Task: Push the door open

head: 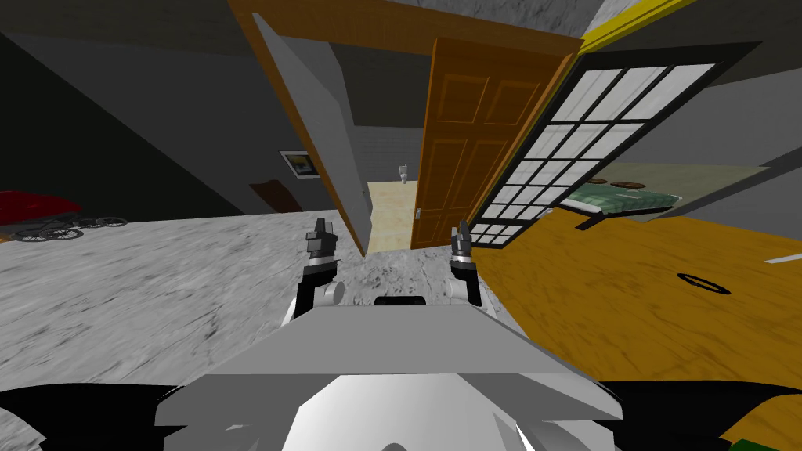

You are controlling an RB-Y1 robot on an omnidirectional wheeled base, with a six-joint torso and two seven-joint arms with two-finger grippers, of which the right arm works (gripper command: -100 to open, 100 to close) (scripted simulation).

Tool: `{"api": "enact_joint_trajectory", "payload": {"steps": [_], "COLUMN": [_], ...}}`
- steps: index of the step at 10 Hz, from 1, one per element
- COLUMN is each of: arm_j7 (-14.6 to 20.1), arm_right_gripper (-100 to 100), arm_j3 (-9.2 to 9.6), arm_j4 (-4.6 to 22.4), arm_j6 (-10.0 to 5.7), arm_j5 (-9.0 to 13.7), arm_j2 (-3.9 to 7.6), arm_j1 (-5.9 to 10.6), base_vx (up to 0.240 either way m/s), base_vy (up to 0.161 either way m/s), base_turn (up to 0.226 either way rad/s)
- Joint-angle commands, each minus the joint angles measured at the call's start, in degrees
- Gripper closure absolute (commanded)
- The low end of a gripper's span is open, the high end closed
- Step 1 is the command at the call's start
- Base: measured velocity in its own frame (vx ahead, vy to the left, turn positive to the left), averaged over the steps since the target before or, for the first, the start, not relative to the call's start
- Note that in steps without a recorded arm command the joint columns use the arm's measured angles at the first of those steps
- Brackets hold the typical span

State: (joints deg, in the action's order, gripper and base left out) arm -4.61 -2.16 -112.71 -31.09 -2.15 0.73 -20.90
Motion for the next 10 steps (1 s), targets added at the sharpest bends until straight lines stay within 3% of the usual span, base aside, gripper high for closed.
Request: {"api": "enact_joint_trajectory", "payload": {"steps": [1,10], "arm_j7": [0.2,1.2], "arm_right_gripper": [-100,-100], "arm_j3": [0.11,1.32], "arm_j4": [2.5,18.5], "arm_j6": [-0.49,-3.61], "arm_j5": [0.1,0.2], "arm_j2": [0.45,1.91], "arm_j1": [1.0,7.66], "base_vx": [0.104,0.097], "base_vy": [-0.026,-0.028], "base_turn": [-0.003,-0.007]}}
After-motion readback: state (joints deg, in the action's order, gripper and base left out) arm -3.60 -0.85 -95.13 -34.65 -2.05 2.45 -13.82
